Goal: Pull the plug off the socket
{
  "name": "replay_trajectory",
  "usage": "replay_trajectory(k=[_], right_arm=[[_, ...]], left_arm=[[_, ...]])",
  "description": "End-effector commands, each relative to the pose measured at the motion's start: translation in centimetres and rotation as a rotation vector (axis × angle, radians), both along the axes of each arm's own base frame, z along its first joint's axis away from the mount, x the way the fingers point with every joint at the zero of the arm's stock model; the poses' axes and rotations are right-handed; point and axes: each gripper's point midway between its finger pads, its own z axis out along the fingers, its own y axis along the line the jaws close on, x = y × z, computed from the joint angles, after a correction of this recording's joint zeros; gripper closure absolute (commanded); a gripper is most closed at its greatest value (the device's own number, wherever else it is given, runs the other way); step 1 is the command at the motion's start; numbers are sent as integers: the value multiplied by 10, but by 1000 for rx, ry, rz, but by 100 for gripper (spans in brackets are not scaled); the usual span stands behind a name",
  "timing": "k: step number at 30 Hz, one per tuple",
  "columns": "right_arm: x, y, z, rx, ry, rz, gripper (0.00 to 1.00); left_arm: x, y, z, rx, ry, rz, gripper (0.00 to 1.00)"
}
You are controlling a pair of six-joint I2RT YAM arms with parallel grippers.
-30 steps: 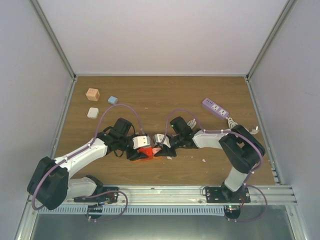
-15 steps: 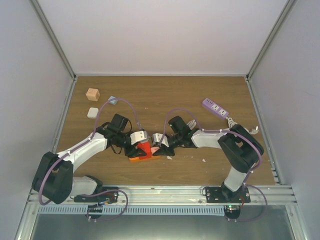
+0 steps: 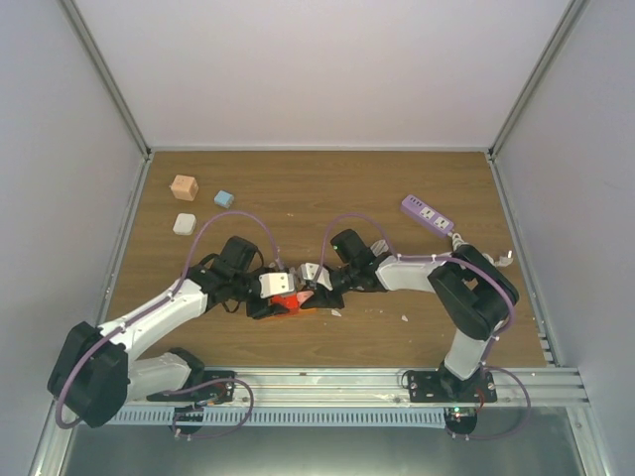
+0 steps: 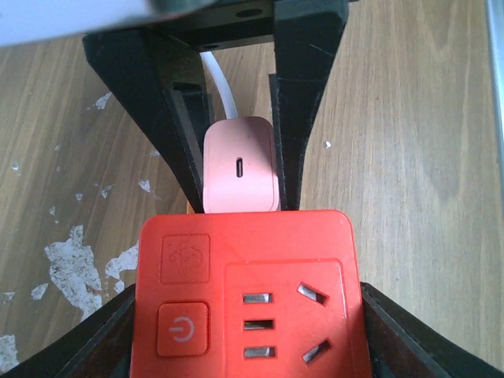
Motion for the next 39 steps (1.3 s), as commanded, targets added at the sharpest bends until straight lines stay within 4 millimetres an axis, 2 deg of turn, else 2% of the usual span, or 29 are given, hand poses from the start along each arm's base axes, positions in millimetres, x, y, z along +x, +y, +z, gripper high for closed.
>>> replay_trajectory(k=[1,5,10,19,23,30,39], right_arm=[[5,-17,-49,-200,30,-98,99],[6,-17,-50,-204,31,-102,99],[4,-16,-51,-207,14,-91,99],[1,-15,-52,-213,-4,-80,99],[1,-15,-51,-212,-5,-78,99],[-3,-16,-50,-203,3,-63,99],[-5,-11,-30,-145,-13,-54,82]], left_arm=[[-2,-29,27,-113,-170,-118,66],[-2,-31,36,-123,-154,-106,66],[0,-33,53,-194,-55,-95,66],[19,-23,82,-323,103,-49,66],[20,-23,85,-335,109,-56,67],[19,-13,76,-269,43,-47,67],[22,3,76,-258,42,-14,67]])
